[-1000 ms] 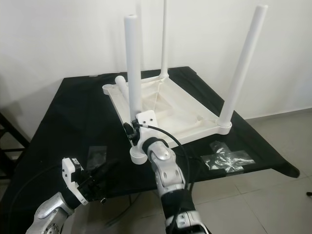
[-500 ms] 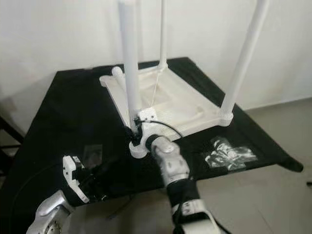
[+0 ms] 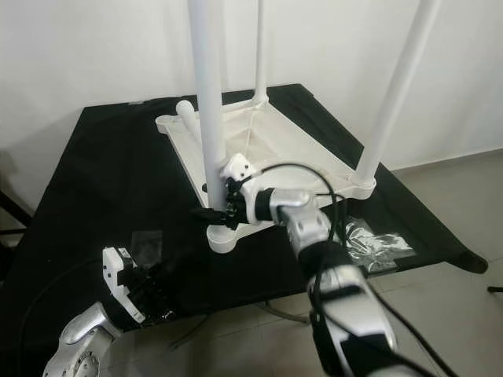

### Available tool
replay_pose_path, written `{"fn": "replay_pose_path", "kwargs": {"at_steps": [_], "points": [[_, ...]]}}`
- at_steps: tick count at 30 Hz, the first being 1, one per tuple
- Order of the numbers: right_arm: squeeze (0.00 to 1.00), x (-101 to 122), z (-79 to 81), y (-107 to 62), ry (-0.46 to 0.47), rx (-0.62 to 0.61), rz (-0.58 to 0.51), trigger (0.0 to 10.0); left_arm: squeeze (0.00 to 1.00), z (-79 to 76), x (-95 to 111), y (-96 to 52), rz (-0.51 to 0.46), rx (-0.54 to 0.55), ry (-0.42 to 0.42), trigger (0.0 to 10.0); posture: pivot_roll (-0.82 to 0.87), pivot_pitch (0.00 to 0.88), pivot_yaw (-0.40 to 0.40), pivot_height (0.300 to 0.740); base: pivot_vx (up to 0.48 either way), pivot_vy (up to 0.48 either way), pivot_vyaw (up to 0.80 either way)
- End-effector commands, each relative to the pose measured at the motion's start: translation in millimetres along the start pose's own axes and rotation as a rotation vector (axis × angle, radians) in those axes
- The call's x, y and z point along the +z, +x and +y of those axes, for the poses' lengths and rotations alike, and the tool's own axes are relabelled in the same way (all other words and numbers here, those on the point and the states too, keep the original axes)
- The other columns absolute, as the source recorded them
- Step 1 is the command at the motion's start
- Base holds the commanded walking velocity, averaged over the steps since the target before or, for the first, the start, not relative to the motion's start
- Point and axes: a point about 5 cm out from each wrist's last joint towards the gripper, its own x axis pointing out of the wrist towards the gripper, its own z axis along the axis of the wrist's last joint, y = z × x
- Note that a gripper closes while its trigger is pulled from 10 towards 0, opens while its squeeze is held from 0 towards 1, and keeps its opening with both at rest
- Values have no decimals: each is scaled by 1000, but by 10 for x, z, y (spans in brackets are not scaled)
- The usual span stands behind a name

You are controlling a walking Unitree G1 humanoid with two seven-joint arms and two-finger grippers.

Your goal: Building children table

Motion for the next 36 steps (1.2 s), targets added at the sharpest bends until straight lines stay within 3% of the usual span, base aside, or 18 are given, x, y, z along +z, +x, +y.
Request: {"fn": "replay_pose_path", "kwargs": {"at_steps": [1, 11, 16, 17, 18, 19, 20, 21, 22, 23, 24, 25, 29, 31, 32, 34, 35, 36], "points": [[0, -68, 56, 62, 14, 66, 17, 0, 0, -14, -31, -33, 16, 7, 3, 10000, 24, 0, 7, 740, 0, 0, 0], [0, -236, 33, -103, 30, 60, 11, 0, 0, -31, -30, -42, 16, 5, 1, 10000, 18, 0, 9, 740, 0, 0, 0], [0, -409, -2, -184, 34, -80, 65, 0, 0, -30, -28, -46, 14, 6, 0, 10000, 6, 0, 3, 740, 0, 0, 0], [0, -631, -8, -102, 82, -385, 128, 0, 0, -31, -23, -53, 14, 4, -1, 10000, 3, 0, -1, 740, 0, 0, 0], [0, -631, -8, -102, 82, -385, 128, 0, 0, -31, -23, -53, 14, 4, -1, 10000, 3, 0, -1, 740, 0, 0, 0], [0, -689, -11, -85, 99, -486, 144, 0, 0, -31, -22, -54, 14, 3, -1, 10000, 3, 0, -1, 740, 0, 0, 0], [0, -896, 57, -128, 263, -767, 146, 0, 0, -28, -22, -63, 15, 2, -1, 10000, 9, 0, 4, 740, 0, 0, 0], [0, -1056, 131, -212, 389, -950, 169, 0, 0, -26, -22, -70, 17, 2, -1, 10000, 9, 0, 4, 740, 0, 0, 0], [0, -1056, 131, -212, 389, -950, 169, 0, 0, -26, -22, -70, 17, 2, -1, 10000, 9, 0, 4, 740, 0, 0, 0], [0, -1188, 376, -123, 453, -947, 197, 0, 0, -17, -22, -80, 20, 2, 0, 10000, 20, 0, 8, 740, 0, 0, 0], [0, -1188, 376, -123, 453, -947, 197, 0, 0, -17, -22, -80, 20, 2, 0, 10000, 20, 0, 8, 740, 0, 0, 0], [0, -1234, 566, -10, 469, -889, 204, 0, 0, -9, -24, -90, 24, 2, 2, 10000, 7, 0, 13, 740, 0, 0, 0], [0, -1195, 602, 66, 444, -831, 185, 0, 0, -2, -26, -92, 26, 2, 0, 10000, 2, 0, 9, 740, 0, 0, 0], [0, -1127, 529, 94, 415, -808, 163, 0, 0, 3, -28, -91, 28, 0, -1, 10000, 8, 0, 0, 740, 0, 0, 0], [0, -1060, 402, 71, 392, -822, 148, 0, 0, 7, -28, -90, 27, 3, 2, 10000, 8, 0, 0, 740, 0, 0, 0], [0, -1060, 402, 71, 392, -822, 148, 0, 0, 7, -28, -90, 27, 3, 2, 10000, 8, 0, 0, 740, 0, 0, 0], [0, -922, 207, 31, 379, -851, 116, 10000, 0, 7, -24, -90, 26, 9, 11, 10000, 21, 0, 6, 740, 0, 0, 0], [0, -922, 207, 31, 379, -851, 116, 10000, 0, 7, -24, -90, 26, 9, 11, 10000, 21, 0, 6, 740, 0, 0, 0]]}}
